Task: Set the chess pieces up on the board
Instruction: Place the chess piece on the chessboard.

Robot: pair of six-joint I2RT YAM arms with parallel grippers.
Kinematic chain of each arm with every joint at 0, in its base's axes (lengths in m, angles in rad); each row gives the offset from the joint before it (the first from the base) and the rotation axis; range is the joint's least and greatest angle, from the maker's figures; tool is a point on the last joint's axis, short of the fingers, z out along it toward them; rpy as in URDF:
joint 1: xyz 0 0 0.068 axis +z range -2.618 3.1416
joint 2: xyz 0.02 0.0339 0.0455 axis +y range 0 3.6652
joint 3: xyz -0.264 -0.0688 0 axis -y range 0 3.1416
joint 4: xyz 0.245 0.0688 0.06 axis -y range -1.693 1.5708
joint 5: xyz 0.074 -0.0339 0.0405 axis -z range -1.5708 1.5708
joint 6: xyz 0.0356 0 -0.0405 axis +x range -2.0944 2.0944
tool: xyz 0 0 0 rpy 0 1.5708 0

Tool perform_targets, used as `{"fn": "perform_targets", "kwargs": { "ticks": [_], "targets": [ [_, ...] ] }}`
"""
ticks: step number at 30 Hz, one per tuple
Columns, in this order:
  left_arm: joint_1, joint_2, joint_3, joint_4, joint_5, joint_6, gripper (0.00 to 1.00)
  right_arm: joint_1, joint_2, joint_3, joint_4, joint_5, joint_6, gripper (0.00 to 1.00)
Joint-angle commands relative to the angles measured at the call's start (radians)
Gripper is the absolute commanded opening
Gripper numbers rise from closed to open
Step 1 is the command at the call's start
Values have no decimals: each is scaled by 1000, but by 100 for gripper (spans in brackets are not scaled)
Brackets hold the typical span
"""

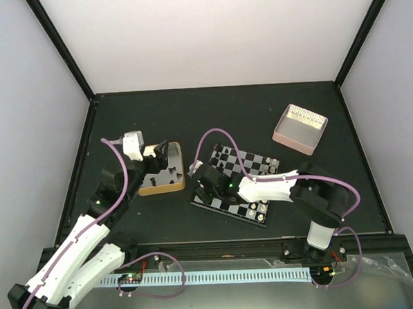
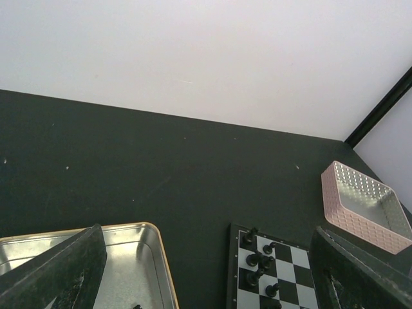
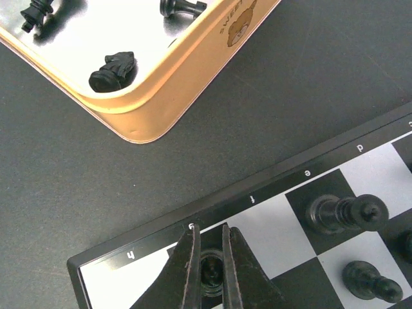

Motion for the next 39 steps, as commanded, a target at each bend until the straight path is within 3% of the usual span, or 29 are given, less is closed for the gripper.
{"fn": "perform_targets", "kwargs": {
  "ticks": [1,10,18,39],
  "targets": [
    [9,9,10,-5,-9,-13,88,4,15,-1,18,40,-5,6],
    [9,9,10,-6,-6,-12,88,4,29,4,-9,-23,11,19],
    [9,9,10,-6,-3,-12,88,2,27,15,-22,30,26,6],
    [10,27,12,2,14,-14,89,-39,75,59,-46,90,34,7]
  ]
}}
